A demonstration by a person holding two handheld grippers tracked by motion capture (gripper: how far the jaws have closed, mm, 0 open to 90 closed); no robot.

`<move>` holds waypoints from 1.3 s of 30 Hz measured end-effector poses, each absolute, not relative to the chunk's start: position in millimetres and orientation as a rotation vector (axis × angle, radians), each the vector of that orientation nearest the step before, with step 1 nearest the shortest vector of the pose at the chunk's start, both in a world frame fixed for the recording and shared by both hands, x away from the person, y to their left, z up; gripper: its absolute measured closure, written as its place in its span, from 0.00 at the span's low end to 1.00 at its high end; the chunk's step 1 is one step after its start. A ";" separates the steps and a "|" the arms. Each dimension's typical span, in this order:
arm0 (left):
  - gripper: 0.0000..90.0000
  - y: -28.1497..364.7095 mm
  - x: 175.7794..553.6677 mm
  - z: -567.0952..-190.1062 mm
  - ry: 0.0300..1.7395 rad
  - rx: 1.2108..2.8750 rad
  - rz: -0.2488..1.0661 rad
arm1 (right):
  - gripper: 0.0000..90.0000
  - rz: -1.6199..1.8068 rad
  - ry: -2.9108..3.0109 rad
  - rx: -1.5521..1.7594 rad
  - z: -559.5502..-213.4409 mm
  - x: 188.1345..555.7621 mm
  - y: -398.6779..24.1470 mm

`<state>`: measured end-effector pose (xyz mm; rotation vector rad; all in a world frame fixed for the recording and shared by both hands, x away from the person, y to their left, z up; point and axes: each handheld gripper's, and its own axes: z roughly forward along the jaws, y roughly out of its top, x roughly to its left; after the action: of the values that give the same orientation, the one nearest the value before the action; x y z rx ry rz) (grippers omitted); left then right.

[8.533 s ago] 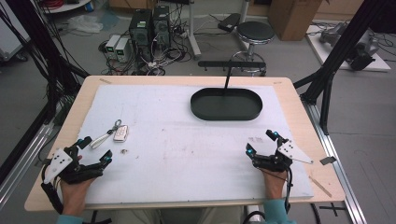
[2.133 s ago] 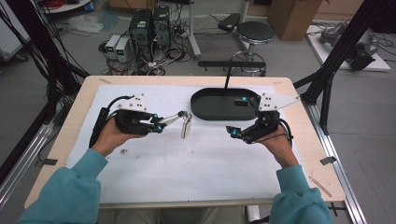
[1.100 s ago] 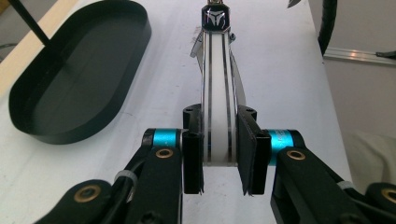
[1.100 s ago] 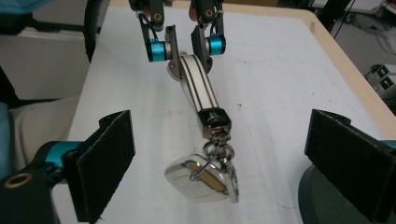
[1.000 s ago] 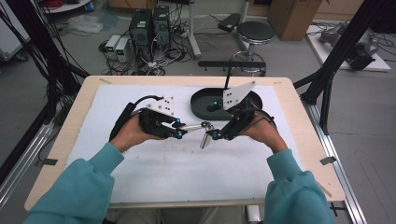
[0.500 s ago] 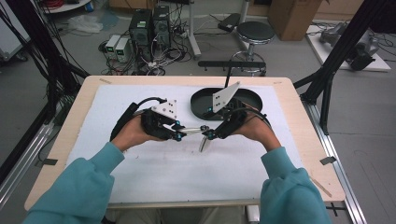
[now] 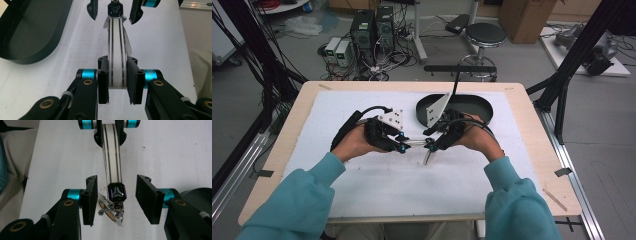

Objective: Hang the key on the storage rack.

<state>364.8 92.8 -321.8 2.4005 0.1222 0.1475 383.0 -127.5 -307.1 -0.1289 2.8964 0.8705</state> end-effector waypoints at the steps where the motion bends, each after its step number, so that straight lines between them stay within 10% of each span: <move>1: 0.82 92.7 364.6 -322.1 0.123 2.401 0.143 | 0.61 0.854 2.898 -0.130 -308.1 383.0 -126.3; 12: 0.82 91.5 364.5 -323.5 0.126 2.397 0.136 | 0.81 0.790 2.924 -0.193 -312.0 383.9 -120.2; 28: 0.80 102.1 367.0 -322.5 0.148 2.293 0.124 | 0.83 0.838 2.920 -0.165 -310.9 381.7 -122.9; 38: 0.37 119.0 370.7 -320.4 0.263 2.117 0.159 | 0.83 0.961 2.879 -0.078 -309.8 386.8 -136.2; 39: 0.19 123.3 370.7 -320.6 0.330 2.081 0.181 | 0.83 1.000 2.879 -0.053 -309.2 388.2 -140.3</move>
<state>370.7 123.3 -320.6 2.0808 0.3296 0.1810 388.2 -140.3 -309.2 -0.0527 2.8791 1.0001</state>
